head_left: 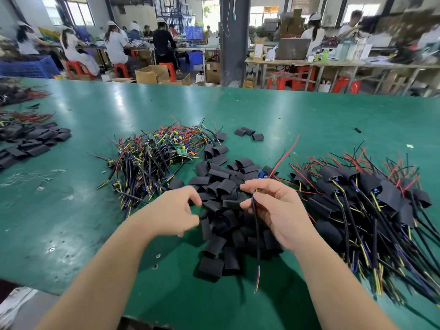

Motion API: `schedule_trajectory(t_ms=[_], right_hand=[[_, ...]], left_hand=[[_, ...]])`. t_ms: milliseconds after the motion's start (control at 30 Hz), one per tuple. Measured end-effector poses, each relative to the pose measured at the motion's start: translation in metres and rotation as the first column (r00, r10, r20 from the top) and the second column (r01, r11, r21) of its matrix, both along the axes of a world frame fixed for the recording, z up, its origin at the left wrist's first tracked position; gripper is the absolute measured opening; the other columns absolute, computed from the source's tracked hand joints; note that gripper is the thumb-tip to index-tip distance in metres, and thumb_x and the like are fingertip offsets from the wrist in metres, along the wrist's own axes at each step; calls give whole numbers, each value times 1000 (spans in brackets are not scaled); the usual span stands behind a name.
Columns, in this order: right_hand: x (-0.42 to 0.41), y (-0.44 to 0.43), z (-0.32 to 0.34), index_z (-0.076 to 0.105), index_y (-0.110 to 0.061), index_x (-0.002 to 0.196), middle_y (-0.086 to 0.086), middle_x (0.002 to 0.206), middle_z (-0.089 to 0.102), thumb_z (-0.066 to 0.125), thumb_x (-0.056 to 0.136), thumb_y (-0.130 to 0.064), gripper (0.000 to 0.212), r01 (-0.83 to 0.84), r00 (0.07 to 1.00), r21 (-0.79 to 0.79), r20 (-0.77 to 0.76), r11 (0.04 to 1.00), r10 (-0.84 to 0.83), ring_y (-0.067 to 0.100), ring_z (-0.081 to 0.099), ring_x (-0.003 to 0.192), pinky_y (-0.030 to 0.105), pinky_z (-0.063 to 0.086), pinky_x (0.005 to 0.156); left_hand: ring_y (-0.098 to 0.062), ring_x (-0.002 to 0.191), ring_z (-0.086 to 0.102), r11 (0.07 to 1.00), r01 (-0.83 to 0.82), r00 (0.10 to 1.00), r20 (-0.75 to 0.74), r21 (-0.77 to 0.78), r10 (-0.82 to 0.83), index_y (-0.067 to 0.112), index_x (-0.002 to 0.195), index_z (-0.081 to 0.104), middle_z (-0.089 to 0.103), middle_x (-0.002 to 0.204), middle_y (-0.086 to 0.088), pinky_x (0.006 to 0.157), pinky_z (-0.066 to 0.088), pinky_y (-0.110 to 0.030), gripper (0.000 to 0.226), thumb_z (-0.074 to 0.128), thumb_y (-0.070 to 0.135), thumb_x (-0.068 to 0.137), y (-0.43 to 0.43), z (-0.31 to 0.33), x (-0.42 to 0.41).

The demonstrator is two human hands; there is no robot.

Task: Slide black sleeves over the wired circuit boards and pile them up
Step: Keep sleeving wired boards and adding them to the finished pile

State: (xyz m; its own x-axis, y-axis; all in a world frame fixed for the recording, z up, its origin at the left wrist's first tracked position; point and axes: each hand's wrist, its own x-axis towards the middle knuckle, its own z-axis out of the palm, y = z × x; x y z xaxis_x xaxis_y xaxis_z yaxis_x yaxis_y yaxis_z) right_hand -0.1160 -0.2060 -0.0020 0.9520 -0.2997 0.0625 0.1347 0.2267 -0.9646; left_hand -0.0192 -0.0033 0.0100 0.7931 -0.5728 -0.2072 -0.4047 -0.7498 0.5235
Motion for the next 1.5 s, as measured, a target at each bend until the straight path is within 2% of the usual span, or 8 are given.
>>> schedule_trajectory(t_ms=[300, 500, 633, 800, 900, 1067, 1233, 1500], right_hand=[[2, 4, 1, 32, -23, 98, 17, 85, 73, 56, 89, 10, 42, 10, 1000, 57, 15, 998, -11, 27, 69, 63, 28, 53, 54], [2, 2, 1, 27, -20, 89, 16, 78, 73, 63, 84, 12, 48, 53, 997, -69, 64, 996, -49, 24, 65, 57, 24, 50, 47], [4, 4, -1, 30, -16, 82, 10, 69, 71, 64, 83, 11, 43, 49, 993, -84, 108, 995, -40, 16, 64, 56, 24, 51, 46], [4, 9, 1, 41, -13, 75, 10, 70, 70, 62, 90, -7, 27, 71, 993, -5, 95, 997, -70, 22, 67, 53, 24, 48, 44], [6, 1, -1, 49, -13, 75, 8, 67, 70, 57, 96, -20, 24, 304, 950, -138, -26, 943, -310, 18, 64, 53, 26, 48, 50], [5, -8, -7, 55, -23, 78, -8, 70, 61, 59, 90, -23, 13, 370, 865, -678, 2, 635, -502, 1, 54, 67, 9, 37, 60], [3, -13, -12, 67, -21, 97, -10, 83, 55, 67, 84, -22, 13, 144, 922, -889, -39, 435, -386, 5, 50, 77, 15, 32, 73], [-1, -20, -9, 69, -24, 113, -7, 103, 51, 83, 70, -40, 48, -205, 955, -936, -255, 288, -150, 9, 48, 93, 18, 31, 79]], left_hand=[[-4, 55, 59, 789, -125, 990, -127, -602, 60, 33, 87, 71, 71, 77, 7, 46, 44, -20, 37, 56, 65, 75, -47, 5, -15], [2, 63, 58, 745, -191, 971, -234, -639, 48, 26, 75, 73, 69, 70, 12, 53, 42, -11, 15, 73, 40, 79, -69, 8, -16], [-15, 78, 64, 735, -256, 888, -452, -628, -77, 20, 72, 74, 70, 80, -2, 83, 53, -34, 22, 66, 34, 87, -70, 17, -19], [-17, 66, 64, 544, -398, 834, -538, -738, -119, 13, 88, 65, 72, 83, -7, 61, 51, -27, 19, 52, 23, 98, -69, 30, -18], [-5, 51, 61, 472, -412, 908, -394, -779, 142, 16, 94, 62, 69, 64, 7, 47, 49, -21, 18, 49, 25, 100, -52, 40, -2], [4, 48, 46, 753, -206, 797, 340, -625, 500, 13, 72, 64, 67, 73, 12, 53, 31, -18, 29, 51, 20, 97, -30, 27, 16], [-18, 95, 60, 774, -240, 764, 378, -586, 523, 7, 117, 67, 69, 103, -7, 74, 29, -7, 26, 55, 8, 95, -38, -11, 6], [-21, 87, 62, 759, -294, 678, 433, -580, 594, 12, 102, 73, 71, 95, -2, 70, 39, -22, 19, 58, 19, 95, -30, -33, 0]])
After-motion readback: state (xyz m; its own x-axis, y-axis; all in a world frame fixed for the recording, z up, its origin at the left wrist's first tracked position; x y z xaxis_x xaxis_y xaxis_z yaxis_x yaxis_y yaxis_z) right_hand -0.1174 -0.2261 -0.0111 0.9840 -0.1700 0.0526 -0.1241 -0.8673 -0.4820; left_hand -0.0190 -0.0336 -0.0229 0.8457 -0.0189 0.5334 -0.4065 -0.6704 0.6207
